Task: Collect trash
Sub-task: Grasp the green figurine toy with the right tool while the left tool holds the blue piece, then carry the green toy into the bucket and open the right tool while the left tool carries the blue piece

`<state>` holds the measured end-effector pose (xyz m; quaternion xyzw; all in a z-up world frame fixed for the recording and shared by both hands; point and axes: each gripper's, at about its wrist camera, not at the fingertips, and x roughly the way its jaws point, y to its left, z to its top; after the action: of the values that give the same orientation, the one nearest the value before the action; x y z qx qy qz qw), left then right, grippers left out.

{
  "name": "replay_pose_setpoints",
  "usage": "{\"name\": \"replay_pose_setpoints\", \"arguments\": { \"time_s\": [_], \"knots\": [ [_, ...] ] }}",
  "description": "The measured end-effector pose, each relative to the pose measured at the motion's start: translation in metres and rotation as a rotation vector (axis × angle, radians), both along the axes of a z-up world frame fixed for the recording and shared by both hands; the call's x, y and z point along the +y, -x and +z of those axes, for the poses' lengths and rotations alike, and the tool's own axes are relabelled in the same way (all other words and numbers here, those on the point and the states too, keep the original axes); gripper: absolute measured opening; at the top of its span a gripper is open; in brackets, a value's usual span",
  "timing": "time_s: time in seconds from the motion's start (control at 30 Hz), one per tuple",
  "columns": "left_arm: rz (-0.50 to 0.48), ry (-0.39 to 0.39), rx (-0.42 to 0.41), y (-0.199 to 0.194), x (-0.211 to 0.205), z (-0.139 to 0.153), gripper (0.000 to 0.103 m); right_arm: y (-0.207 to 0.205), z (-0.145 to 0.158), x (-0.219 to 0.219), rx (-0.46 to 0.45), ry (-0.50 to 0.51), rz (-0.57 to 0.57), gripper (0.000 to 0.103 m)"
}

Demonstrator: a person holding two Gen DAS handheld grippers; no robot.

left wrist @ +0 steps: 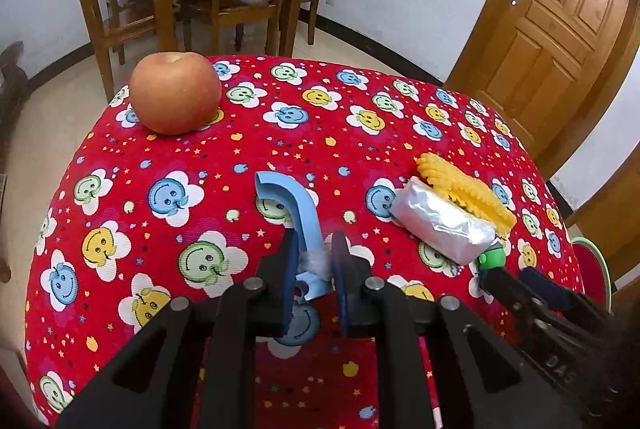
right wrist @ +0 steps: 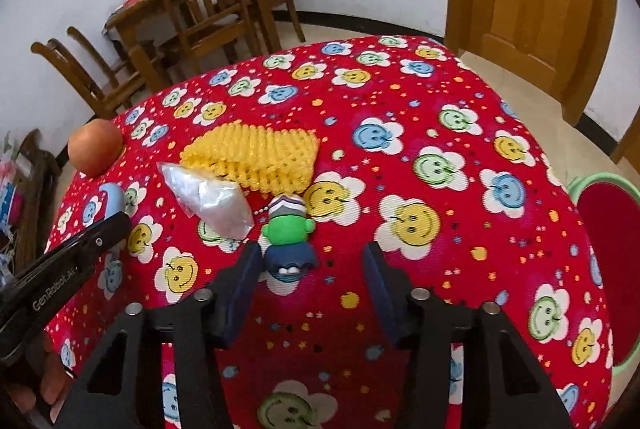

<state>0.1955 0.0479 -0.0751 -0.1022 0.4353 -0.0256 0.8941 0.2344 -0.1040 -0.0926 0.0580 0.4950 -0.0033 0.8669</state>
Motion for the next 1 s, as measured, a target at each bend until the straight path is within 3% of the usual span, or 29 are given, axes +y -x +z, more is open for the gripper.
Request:
{"name": "replay_pose_setpoints", "arguments": {
  "time_s": [0.2,0.6,1.0],
  "knots": [
    [-0.001,0.004,0.001,0.0,0.0,0.0,0.016,-0.003,-0.003,0.008,-0.004,0.002,0.027,0.029],
    [-0.003,0.005,-0.004,0.0,-0.001,0.001,0.016,0.021,0.01,-0.007,-0.028,-0.046,0.014,0.029],
    [-0.011,-0.012,-0.01,0.001,-0.007,0.001,0.016,0.076,0.051,-0.067,-0.116,-0.113,-0.104,0.028]
  ]
}}
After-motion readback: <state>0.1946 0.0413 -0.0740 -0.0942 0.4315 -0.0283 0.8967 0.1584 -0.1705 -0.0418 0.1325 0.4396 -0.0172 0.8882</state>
